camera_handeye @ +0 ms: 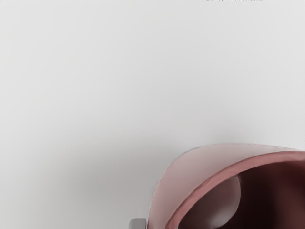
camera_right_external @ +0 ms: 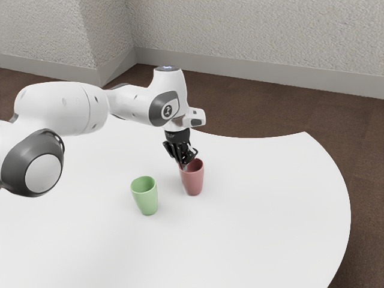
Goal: Place the right cup onto the left cup
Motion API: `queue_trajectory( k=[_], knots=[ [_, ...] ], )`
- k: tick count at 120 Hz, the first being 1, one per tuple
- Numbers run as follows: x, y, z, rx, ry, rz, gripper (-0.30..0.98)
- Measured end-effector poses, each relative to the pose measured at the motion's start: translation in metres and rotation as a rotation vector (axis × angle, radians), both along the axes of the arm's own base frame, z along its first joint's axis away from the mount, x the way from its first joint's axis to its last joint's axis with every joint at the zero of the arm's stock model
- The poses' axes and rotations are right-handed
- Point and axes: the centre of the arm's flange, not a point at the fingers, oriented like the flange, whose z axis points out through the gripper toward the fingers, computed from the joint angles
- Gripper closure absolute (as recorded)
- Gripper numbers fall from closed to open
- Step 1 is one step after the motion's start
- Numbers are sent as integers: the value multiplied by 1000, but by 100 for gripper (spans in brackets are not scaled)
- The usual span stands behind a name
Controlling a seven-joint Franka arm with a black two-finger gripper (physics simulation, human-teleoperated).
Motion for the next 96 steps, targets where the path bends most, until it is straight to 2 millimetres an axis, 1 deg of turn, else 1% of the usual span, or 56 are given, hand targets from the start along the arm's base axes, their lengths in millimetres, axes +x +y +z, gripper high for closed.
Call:
queue_trajectory(
  k=[16, 27, 51, 59, 76, 84, 96],
  knots=[
    [-3, -1, 7, 0, -4, 0, 78],
    [-13, 0, 24, -3, -11, 1, 78],
    [-49, 2, 89, -16, -54, -1, 79],
    [-65, 4, 112, -20, -68, -1, 79],
    [-90, 8, 151, -27, -89, -6, 79],
    [-106, 11, 160, -28, -77, -8, 79],
    [-125, 20, 162, -25, -53, -4, 79]
  ],
)
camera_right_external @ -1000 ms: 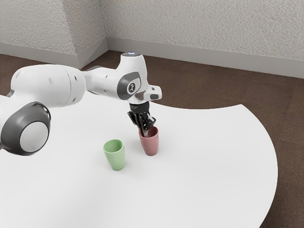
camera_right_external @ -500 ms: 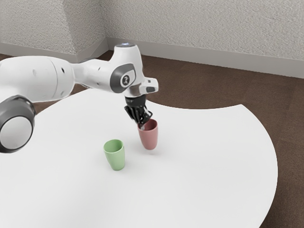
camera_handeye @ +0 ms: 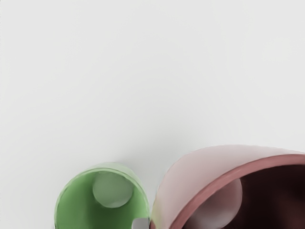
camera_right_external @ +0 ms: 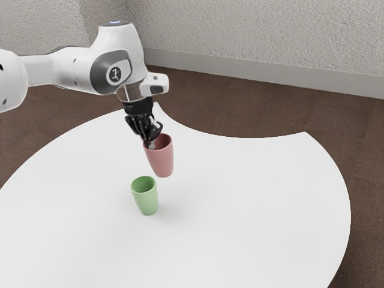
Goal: Place the right cup onto the left cup
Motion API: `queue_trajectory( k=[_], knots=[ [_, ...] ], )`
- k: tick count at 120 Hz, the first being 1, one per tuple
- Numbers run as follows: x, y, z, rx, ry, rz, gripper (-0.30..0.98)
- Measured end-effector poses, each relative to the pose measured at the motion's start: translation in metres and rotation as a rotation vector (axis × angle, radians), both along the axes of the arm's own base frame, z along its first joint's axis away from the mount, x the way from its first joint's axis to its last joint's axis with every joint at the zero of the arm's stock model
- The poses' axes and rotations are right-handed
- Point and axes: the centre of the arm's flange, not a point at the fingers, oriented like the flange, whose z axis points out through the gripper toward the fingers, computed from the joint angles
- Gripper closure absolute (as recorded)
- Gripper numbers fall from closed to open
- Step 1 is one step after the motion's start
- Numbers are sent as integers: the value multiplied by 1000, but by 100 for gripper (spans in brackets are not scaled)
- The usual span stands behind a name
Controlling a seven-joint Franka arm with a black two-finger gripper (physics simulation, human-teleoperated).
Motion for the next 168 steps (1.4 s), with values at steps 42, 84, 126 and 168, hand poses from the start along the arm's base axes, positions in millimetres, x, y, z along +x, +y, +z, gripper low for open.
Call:
queue_trajectory(
  k=[42, 84, 126, 168],
  knots=[
    [-13, 46, -6, 15, 43, 51, 79],
    [-11, 56, -26, 31, 63, 50, 79],
    [-3, 62, -51, 43, 80, 53, 79],
    [6, 63, -79, 50, 95, 52, 79]
  ],
)
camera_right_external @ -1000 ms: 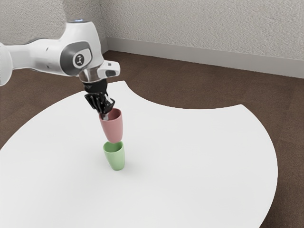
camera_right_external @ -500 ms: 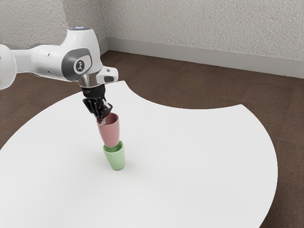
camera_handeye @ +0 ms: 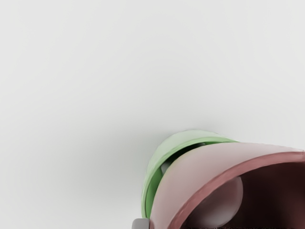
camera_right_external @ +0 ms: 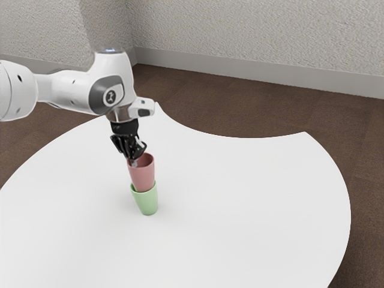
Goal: Place the right cup onto the left cup
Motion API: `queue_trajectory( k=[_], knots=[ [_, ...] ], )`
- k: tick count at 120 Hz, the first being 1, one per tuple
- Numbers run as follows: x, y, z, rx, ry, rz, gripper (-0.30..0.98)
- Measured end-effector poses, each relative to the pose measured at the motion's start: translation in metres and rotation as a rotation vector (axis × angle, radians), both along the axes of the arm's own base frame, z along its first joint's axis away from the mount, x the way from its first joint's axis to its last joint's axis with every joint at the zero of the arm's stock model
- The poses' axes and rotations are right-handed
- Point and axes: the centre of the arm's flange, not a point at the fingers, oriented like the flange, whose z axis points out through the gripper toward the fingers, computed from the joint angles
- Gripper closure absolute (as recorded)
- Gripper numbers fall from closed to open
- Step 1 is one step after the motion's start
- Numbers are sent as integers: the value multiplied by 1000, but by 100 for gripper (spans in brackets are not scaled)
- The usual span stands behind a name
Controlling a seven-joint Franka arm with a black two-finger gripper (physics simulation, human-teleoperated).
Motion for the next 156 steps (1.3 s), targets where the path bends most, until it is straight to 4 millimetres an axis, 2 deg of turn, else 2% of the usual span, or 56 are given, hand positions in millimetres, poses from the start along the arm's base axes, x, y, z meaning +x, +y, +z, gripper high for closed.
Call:
queue_trajectory(
  k=[16, 37, 52, 71, 95, 118, 133, 145, 156],
  knots=[
    [3, 0, -14, 2, 11, 2, 76],
    [4, -1, -12, -2, -2, 4, 38],
    [3, -1, 0, -6, -21, 4, 21],
    [-4, -4, 32, -13, -56, -4, 10],
    [-15, -14, 67, -22, -78, -27, 4],
    [-11, -28, 138, -26, -156, -58, 2],
    [-14, -37, 171, -28, -181, -77, 1],
    [-23, -41, 189, -31, -191, -88, 1],
    [-27, -45, 194, -32, -187, -95, 0]
  ],
)
